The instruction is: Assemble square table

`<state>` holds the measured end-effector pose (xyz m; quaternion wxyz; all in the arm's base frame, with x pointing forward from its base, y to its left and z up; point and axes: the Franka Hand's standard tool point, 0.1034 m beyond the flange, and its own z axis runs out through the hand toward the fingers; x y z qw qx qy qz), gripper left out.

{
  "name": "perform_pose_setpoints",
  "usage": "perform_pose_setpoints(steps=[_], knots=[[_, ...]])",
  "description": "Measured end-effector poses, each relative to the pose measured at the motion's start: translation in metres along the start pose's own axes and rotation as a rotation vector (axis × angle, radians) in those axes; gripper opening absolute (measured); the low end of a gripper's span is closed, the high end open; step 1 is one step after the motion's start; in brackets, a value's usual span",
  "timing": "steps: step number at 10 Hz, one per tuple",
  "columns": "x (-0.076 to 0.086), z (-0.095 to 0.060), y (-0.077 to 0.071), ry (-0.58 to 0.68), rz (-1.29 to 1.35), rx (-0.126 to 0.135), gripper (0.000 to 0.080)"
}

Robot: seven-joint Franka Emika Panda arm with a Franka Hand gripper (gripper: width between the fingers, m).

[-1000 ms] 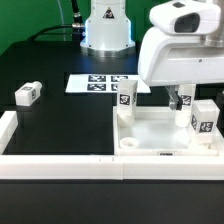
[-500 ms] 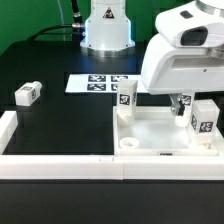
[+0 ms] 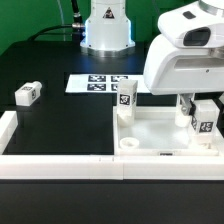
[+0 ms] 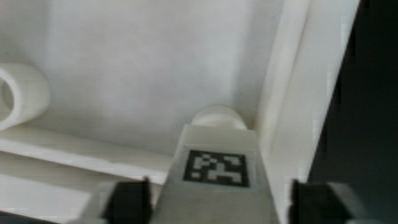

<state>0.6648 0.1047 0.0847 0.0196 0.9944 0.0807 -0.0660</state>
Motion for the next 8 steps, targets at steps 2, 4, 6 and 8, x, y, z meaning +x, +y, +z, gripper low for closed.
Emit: perform_pose_setpoints(steps=[2,4,6,8], knots=[[0.0000,-0.0001,-0.0001,0.000,0.014,0.000,0.0290],[0.0000,-0.0001,0.0000,0.000,0.030,0.000,0.0290],[-0.0007,0.0005,0.0026,0.004,0.194,0.015,0.0290],[-0.0001,0.0013,0.0024,0.037,0.421,0.035,0.0291]])
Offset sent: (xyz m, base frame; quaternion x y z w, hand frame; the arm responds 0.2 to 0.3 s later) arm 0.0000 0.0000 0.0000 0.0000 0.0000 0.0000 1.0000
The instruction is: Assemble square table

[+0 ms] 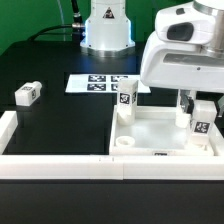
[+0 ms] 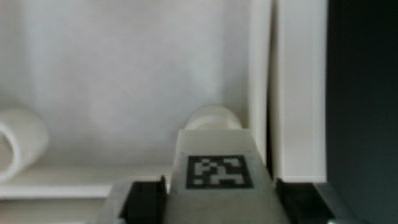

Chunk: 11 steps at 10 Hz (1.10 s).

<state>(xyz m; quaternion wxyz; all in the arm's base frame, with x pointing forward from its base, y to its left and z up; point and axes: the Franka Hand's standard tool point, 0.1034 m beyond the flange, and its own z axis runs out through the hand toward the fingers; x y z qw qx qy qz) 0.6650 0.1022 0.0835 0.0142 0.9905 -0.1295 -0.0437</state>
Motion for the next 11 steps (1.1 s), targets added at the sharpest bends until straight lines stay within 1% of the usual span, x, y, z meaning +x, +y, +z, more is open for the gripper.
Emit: perform_pose_setpoints(steps=[1,2,5,6,7,8,10,11], knots=[[-0.0008,0.0002,-0.0002,0.016,0.077,0.010,0.0291],[-0.0010,0.0005,-0.0011,0.020,0.207,0.026,0.0291],[0.0039,0.0002,-0.0061,0.018,0.505,0.113,0.0291],[0.0039,0.0001,-0.0064,0.001,0.607,0.128,0.0291],[0.0041,-0.0002,-0.0067,-0.007,0.657,0.137,0.0291],[0.0042,0.0004,-0.0072,-0.016,0.783,0.140,0.0291],[0.0041,0.0006,-0.0074,-0.020,0.837,0.140,0.0305],[0.0040,0.0014,-0.0072,-0.020,0.829,0.139,0.0443]])
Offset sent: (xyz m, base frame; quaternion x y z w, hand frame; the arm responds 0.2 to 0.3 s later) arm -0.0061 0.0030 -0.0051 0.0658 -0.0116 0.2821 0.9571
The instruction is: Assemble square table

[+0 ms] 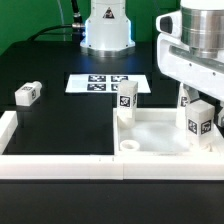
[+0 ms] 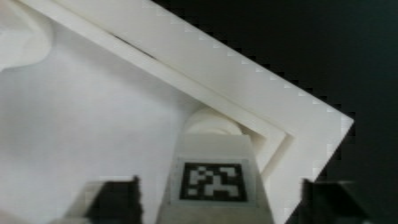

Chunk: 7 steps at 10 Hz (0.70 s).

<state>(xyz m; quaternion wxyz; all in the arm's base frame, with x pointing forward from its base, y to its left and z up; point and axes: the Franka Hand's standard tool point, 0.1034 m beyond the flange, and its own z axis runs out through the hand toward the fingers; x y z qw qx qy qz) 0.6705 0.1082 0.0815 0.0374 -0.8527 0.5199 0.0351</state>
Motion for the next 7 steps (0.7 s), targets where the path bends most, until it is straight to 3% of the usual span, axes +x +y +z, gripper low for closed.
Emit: perform_pose_setpoints(steps=[1,2,3,7], knots=[[0.0001,0.0004,0.0004,0.000,-0.039,-0.002,0.0570],[-0.0016,0.0005,0.0055,-0.015,-0.091,-0.043,0.0570],[-0.0009,-0.0016,0.0029,-0.012,-0.188,-0.047,0.0635],[0.0004,-0.0046,0.0004,-0.007,-0.664,-0.050,0.0649]])
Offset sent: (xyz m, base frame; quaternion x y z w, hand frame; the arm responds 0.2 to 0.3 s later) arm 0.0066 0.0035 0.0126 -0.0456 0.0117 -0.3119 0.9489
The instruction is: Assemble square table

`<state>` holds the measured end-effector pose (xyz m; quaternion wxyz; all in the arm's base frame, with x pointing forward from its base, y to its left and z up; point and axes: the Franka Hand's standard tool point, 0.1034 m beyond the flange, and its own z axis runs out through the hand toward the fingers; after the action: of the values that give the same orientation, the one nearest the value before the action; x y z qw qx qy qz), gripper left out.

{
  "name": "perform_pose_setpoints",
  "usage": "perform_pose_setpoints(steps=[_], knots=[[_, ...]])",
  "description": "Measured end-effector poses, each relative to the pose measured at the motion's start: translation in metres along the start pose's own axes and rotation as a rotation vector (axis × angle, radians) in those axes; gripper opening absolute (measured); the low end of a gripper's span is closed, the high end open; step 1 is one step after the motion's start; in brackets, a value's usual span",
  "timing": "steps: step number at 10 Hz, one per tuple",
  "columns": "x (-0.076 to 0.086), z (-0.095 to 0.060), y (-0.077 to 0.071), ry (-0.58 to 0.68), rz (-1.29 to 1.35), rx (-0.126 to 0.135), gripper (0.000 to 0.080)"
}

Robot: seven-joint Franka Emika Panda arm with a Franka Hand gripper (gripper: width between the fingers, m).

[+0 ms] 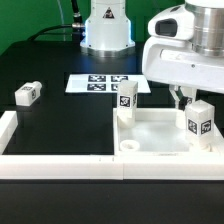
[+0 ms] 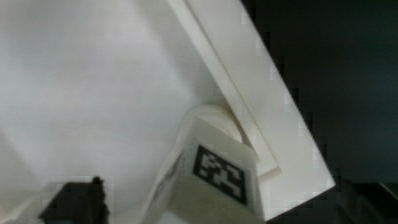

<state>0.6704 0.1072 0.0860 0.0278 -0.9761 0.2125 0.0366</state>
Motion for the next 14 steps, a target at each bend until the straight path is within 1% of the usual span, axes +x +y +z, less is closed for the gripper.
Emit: perform_pose_setpoints(steps=[4,8,10,11,12,13,14], knots=[[0.002,0.000,0.003,0.001,-0.344,-0.001,0.0649],[0.006,-0.001,0.008,0.005,-0.600,-0.015,0.0649],[0.008,-0.001,0.013,0.006,-0.749,-0.031,0.0649],[0.009,-0.001,0.015,0.004,-0.748,-0.031,0.0649],[0.009,-0.001,0.015,0.004,-0.746,-0.031,0.0516],[0.009,-0.001,0.015,0.004,-0.746,-0.031,0.0516],[0.009,-0.001,0.015,0.004,-0.745,-0.031,0.0376]])
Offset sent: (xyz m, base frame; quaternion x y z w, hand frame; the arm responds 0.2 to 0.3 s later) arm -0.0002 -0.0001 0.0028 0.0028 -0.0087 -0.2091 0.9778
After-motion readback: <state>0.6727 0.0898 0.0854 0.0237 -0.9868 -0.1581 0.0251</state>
